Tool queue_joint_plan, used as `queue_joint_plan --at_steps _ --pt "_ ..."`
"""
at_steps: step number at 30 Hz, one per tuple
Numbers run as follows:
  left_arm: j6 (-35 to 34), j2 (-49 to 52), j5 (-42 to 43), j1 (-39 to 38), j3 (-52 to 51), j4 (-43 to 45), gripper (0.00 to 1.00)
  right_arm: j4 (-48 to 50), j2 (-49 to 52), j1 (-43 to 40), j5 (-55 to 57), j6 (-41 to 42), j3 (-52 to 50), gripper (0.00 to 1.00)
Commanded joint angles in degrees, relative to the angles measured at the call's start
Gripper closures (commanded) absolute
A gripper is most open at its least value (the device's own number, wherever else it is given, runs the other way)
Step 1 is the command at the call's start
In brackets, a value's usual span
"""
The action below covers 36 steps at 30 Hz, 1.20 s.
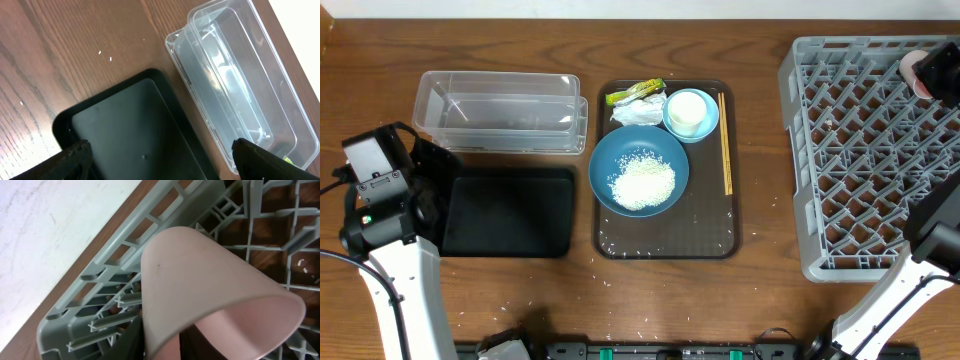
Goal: Sort waste into correct bins and load items into the dishwasher rack
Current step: 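Release the pink cup and raise the right gripper from the rack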
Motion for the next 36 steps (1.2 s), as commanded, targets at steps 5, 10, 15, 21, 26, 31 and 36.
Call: queue_joint_plan --at_steps 5,10,15,21,26,31,36 --pt "-0.33 -0.28 -0.9 0.22 1.25 -0.2 0.08 -1.25 -2.01 -2.97 -5.64 0.83 1.05 0.92" --pt "-0.33 -0.28 -0.9 0.22 1.25 -0.2 0.08 -2.86 -2.01 -4.9 -10.64 0.46 1.05 0.99" --pt "-0.33 -0.28 -0.9 0.22 1.25 -0.2 0.08 -3.54 -2.01 -7.78 -17.33 -2.71 1.03 0.99" --pt "-0.33 -0.28 -0.9 0.22 1.25 -0.2 0.08 -5.22 -2.01 -10.71 -22.56 -6.71 0.55 0.99" --pt "-0.33 -0.28 -0.9 0.22 1.25 -0.2 0.08 -6.97 -1.99 -12.04 -25.2 -10.4 -0.33 0.99" --pt "-0.33 -0.28 -0.9 0.22 1.25 -0.2 0.08 -4.74 -1.99 -12.02 -33.42 -12.35 -2.27 0.99" --pt "-0.33 -0.28 -0.92 0.22 1.25 -0.2 0.08 1.31 -1.99 -11.91 -41.72 -10.49 -4.11 0.99"
